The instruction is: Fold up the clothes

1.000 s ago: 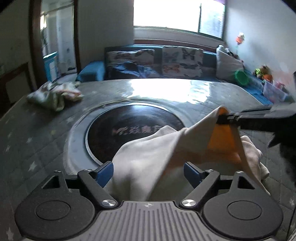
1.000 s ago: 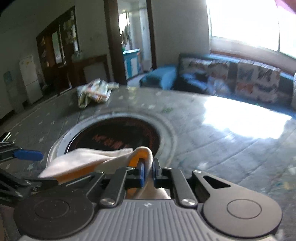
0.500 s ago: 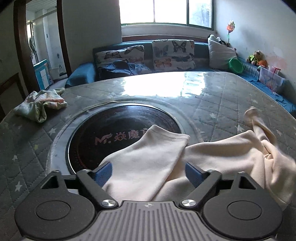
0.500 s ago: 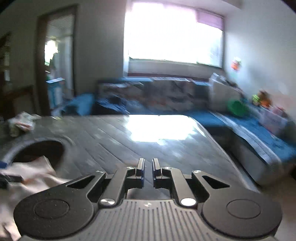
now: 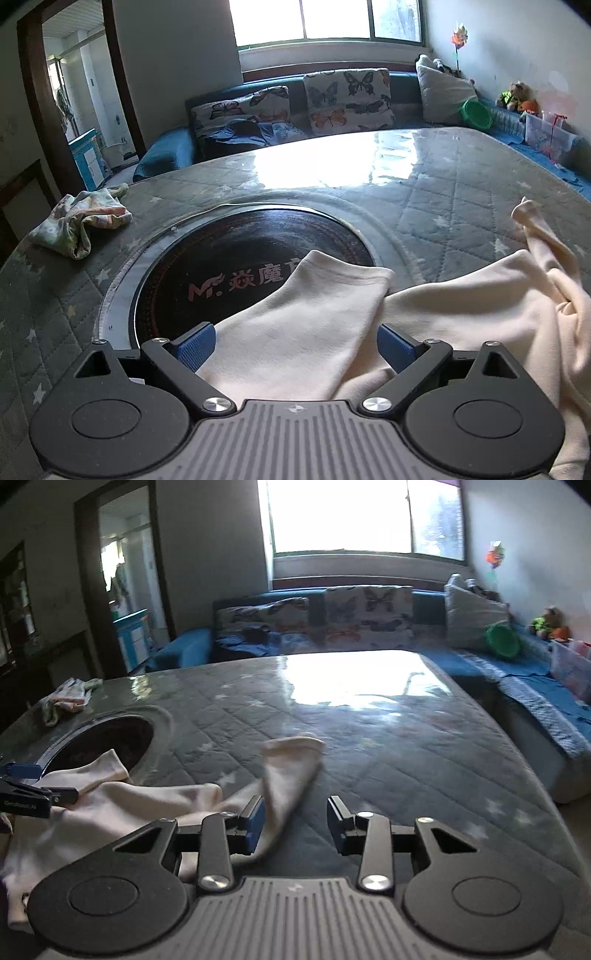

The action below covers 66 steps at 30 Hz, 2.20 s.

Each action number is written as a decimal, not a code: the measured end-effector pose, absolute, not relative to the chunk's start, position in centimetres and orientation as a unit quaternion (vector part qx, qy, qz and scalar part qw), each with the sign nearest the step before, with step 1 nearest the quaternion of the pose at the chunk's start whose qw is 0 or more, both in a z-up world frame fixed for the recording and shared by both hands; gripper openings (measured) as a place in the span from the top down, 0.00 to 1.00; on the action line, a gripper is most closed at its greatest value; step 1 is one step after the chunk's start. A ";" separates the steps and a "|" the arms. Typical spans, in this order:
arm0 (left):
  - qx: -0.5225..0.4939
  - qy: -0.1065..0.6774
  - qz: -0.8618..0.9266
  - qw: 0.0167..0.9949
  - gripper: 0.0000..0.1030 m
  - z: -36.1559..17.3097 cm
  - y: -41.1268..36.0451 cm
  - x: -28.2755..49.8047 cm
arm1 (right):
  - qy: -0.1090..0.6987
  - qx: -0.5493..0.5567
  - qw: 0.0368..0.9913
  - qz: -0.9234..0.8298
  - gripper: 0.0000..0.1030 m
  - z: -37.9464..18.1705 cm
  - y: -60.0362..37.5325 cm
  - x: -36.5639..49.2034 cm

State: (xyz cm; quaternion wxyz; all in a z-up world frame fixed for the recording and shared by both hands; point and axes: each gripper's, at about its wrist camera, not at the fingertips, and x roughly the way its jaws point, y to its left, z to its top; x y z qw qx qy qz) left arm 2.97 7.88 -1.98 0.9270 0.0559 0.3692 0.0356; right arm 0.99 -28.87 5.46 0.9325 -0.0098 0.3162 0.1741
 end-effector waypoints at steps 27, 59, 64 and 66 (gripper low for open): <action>0.052 0.368 -0.003 0.929 0.35 -2.7 6.9 5.0 | 0.296 -0.014 0.954 0.051 0.95 3.5 -31.9 1.7; 0.058 0.370 -0.013 0.927 0.50 -3.1 5.8 6.6 | 0.334 -0.011 0.937 0.104 0.42 0.9 -29.2 -0.5; 0.051 0.374 -0.006 0.926 0.88 -3.1 6.3 7.1 | 0.335 -0.012 0.936 0.108 0.30 0.8 -29.0 -0.6; 0.029 0.364 0.009 0.931 0.92 -2.7 7.4 6.8 | 0.336 -0.018 0.935 0.111 0.24 0.7 -28.7 -0.7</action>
